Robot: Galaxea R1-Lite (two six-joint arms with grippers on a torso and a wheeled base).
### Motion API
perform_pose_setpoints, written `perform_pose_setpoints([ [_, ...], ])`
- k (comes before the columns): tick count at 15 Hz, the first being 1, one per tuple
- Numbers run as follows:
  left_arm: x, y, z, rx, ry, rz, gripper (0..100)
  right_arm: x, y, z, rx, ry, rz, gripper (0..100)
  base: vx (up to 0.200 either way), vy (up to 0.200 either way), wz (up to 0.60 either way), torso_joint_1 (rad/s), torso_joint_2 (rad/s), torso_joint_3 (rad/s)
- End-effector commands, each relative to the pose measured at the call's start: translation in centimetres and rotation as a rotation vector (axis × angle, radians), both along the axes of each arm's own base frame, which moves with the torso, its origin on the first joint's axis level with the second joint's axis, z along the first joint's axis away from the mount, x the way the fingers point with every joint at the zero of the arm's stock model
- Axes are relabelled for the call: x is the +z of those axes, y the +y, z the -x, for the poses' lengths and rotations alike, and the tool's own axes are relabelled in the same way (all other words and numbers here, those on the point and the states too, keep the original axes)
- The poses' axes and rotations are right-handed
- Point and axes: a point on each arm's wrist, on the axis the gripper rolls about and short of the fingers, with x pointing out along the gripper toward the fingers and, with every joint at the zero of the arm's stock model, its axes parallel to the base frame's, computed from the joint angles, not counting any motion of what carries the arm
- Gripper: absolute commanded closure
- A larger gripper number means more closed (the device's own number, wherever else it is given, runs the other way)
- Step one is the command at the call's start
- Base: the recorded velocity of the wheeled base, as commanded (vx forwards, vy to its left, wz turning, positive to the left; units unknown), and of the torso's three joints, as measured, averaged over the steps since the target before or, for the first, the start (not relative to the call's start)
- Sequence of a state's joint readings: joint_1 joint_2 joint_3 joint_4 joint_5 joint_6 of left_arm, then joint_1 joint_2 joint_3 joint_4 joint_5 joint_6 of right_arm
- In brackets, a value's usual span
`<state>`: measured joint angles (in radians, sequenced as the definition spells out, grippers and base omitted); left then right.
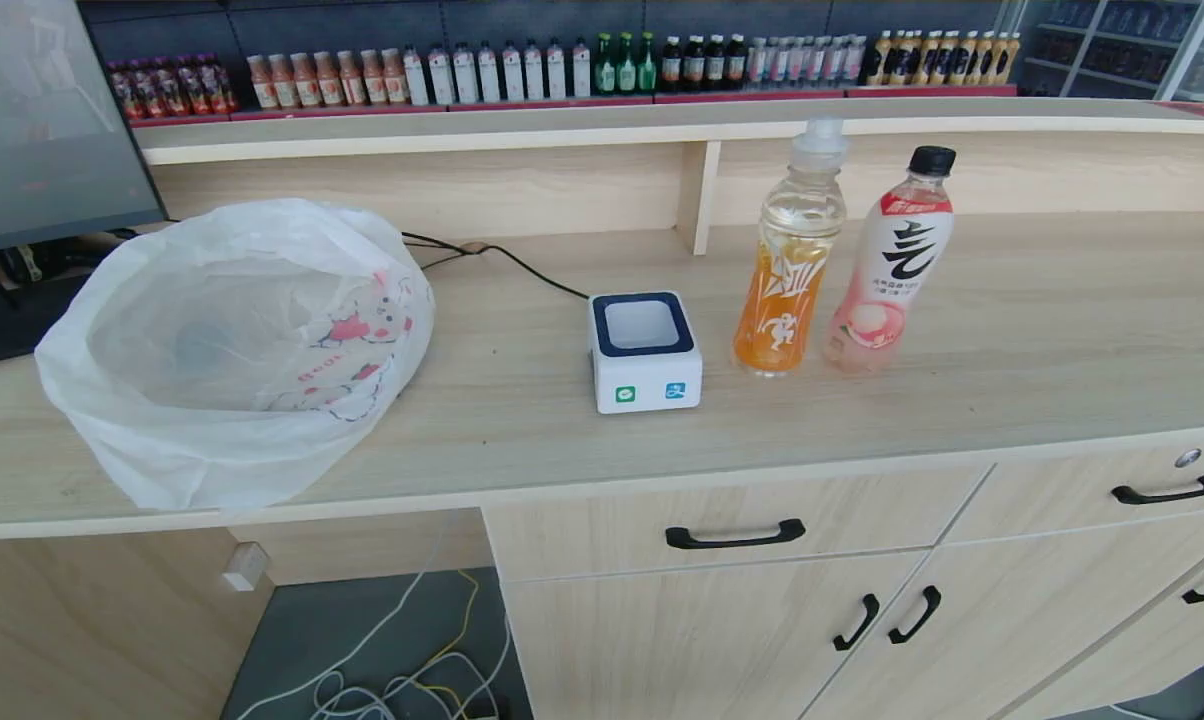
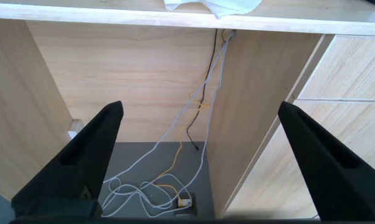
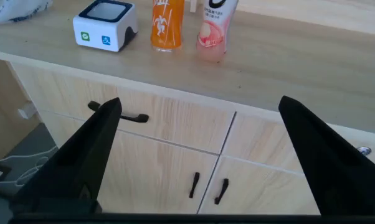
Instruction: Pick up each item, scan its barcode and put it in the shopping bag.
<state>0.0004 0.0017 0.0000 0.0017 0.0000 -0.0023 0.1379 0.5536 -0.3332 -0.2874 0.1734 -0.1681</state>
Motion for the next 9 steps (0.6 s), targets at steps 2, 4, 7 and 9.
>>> perform_pose_setpoints([
  [2,0.0,0.0,0.0,0.0,0.0,0.001,0,-0.4,1.0,-3.3,0.081,0.077,0.042,0,0.0,0.0,0.0,0.0,0.0,0.0],
  [4,0.0,0.0,0.0,0.001,0.0,0.001,0,0.2,1.6,-5.0,0.1,0.033,0.035,0,0.0,0.0,0.0,0.0,0.0,0.0],
  [7,0.0,0.0,0.0,0.001,0.0,0.001,0,0.7,2.8,-6.7,0.173,-0.006,0.026,0,0.0,0.0,0.0,0.0,0.0,0.0],
  [9,0.0,0.0,0.0,0.001,0.0,0.001,0,0.7,3.7,-8.9,0.187,-0.023,0.018,0,0.0,0.0,0.0,0.0,0.0,0.0],
])
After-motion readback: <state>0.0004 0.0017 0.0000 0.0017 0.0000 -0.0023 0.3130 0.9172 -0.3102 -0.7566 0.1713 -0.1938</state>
